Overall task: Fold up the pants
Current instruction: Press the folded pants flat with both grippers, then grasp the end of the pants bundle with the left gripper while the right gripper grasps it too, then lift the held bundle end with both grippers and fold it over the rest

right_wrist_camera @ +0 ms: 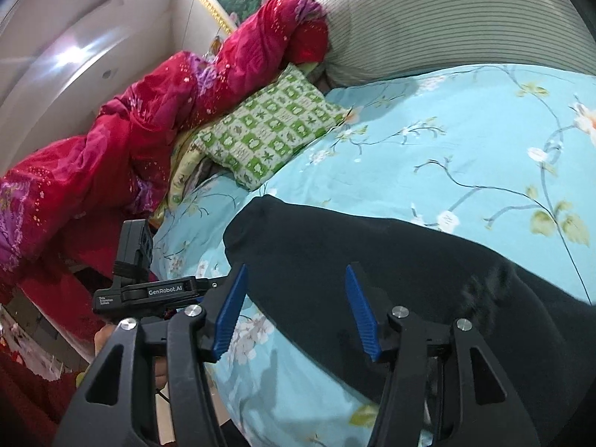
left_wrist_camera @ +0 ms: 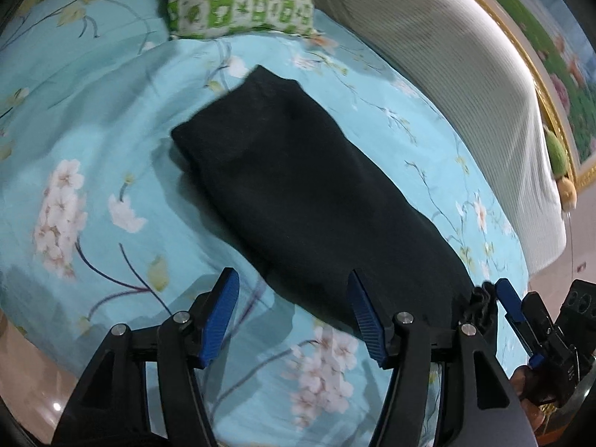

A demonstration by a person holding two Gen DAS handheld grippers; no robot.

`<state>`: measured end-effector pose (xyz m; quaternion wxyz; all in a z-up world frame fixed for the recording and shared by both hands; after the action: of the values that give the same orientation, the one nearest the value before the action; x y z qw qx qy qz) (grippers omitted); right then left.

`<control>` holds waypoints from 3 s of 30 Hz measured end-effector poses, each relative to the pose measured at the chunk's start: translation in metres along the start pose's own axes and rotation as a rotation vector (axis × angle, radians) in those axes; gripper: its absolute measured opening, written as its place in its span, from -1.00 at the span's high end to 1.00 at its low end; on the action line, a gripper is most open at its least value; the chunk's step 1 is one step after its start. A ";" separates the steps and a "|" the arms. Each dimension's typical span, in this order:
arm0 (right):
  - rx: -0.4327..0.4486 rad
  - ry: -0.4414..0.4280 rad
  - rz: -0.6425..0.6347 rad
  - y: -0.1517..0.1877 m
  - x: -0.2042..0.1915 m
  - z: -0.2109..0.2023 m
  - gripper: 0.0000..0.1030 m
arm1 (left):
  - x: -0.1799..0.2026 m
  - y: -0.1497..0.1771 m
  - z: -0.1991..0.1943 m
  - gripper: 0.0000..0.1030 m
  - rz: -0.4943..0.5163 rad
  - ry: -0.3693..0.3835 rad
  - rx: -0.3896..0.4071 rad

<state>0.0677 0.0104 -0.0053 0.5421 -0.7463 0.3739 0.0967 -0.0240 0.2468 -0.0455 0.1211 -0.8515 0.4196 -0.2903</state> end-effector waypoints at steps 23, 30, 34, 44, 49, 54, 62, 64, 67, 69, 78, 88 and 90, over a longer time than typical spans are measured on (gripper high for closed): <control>-0.423 -0.074 -0.274 -0.076 -0.020 0.197 -0.20 | -0.036 -0.054 0.035 -0.36 -0.142 0.016 0.013; -0.627 -0.150 -0.281 -0.065 -0.014 0.263 -0.07 | -0.033 -0.058 0.038 -0.32 -0.126 -0.002 0.035; -0.676 -0.180 -0.267 -0.059 -0.008 0.279 0.38 | -0.029 -0.060 0.039 -0.14 -0.100 -0.039 0.054; -0.610 -0.194 -0.271 -0.069 -0.020 0.258 0.56 | -0.023 -0.065 0.027 0.64 -0.093 0.016 0.075; -0.513 -0.204 -0.275 -0.086 -0.033 0.216 0.58 | 0.007 -0.062 -0.002 0.67 -0.032 0.048 0.122; -0.401 -0.209 -0.264 -0.099 -0.036 0.155 0.59 | 0.057 -0.055 -0.038 0.67 0.075 0.108 0.172; -0.211 -0.154 -0.204 -0.100 -0.011 0.051 0.61 | 0.153 -0.023 -0.063 0.68 0.287 0.215 0.193; -0.171 -0.136 -0.178 -0.099 0.000 0.029 0.61 | 0.174 -0.011 -0.064 0.67 0.337 0.228 0.191; -0.113 -0.127 -0.142 -0.095 0.016 0.002 0.61 | 0.201 0.005 -0.064 0.68 0.395 0.242 0.184; -0.081 -0.124 -0.120 -0.091 0.025 -0.014 0.61 | 0.216 0.014 -0.059 0.69 0.425 0.250 0.172; 0.045 -0.115 -0.007 -0.060 0.077 -0.068 0.61 | 0.279 0.059 -0.035 0.69 0.575 0.254 0.117; 0.118 -0.080 0.093 -0.026 0.116 -0.100 0.61 | 0.311 0.106 -0.002 0.68 0.727 0.226 0.096; 0.117 -0.075 0.111 -0.020 0.122 -0.101 0.60 | 0.313 0.114 0.005 0.68 0.744 0.220 0.087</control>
<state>0.1401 -0.1319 -0.0183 0.5922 -0.6873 0.3993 0.1322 0.0555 -0.0694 0.0215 0.2085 -0.5991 0.6973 -0.3339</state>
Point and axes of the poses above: each gripper's, at about its wrist camera, not at the fingertips, and z roughly the way its jaws point, x to its right, y to its underside, the point moved 4 cm from there along z, roughly the way its jaws point, and after that the axes turned 6 degrees about -y, right-handed, at the moved point
